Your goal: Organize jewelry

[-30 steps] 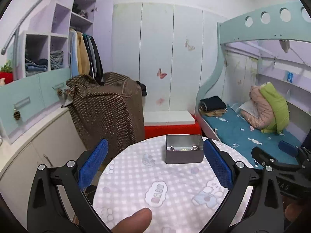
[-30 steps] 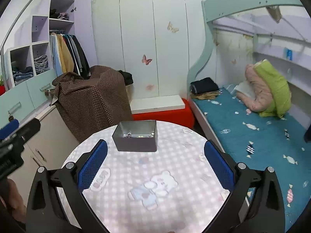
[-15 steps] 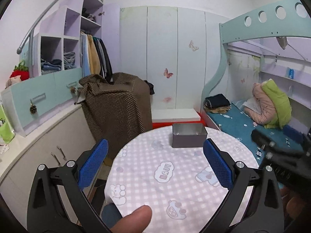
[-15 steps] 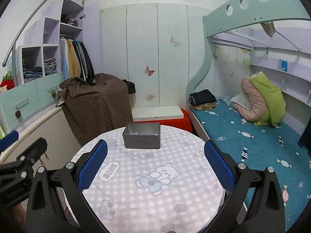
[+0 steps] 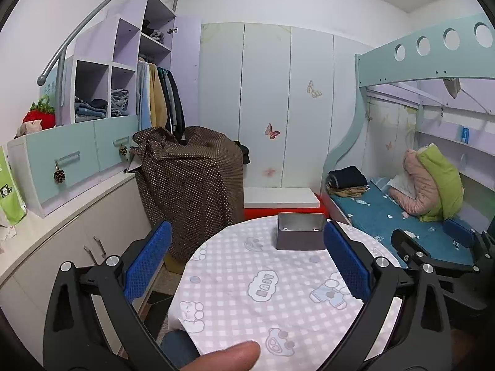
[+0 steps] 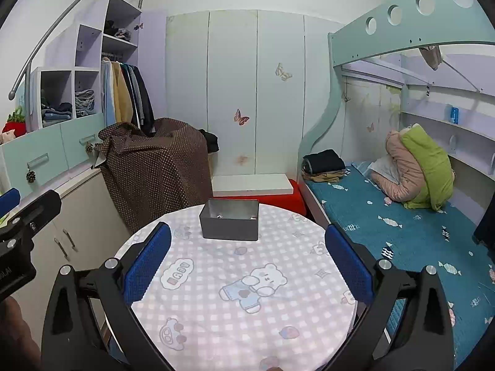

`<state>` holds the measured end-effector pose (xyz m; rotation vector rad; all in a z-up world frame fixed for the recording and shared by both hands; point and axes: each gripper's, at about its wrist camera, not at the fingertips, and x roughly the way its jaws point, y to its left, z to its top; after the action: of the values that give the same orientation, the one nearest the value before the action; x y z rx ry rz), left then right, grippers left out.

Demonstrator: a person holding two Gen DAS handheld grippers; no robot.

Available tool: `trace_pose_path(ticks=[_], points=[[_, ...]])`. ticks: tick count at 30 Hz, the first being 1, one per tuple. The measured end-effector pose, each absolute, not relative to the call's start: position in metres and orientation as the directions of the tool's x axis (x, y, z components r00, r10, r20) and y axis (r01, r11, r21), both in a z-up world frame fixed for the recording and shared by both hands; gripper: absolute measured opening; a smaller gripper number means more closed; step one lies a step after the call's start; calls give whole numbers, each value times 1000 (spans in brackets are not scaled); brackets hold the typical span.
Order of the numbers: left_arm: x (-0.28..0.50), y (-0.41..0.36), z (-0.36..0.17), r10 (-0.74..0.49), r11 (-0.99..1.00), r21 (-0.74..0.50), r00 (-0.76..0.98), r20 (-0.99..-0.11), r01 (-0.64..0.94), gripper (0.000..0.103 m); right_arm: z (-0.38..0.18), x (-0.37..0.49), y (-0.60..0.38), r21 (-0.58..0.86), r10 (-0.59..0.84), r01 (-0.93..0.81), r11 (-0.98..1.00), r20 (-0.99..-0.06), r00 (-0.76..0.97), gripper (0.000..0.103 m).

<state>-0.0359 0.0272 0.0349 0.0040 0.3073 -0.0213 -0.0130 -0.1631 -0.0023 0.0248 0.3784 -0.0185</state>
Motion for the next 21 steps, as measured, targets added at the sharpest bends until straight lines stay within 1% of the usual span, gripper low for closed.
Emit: trace_pose_path(ticks=[14,21], points=[[-36,25,34,-42,999,-18,951,-305,39,98,-5,-13,-166,27,-12,23,999,-377,926,96],[-31,22,32,-51,999,-17,944,-325,48,98,-8,-12,-164,25,-5,16,1000,-388,922,96]])
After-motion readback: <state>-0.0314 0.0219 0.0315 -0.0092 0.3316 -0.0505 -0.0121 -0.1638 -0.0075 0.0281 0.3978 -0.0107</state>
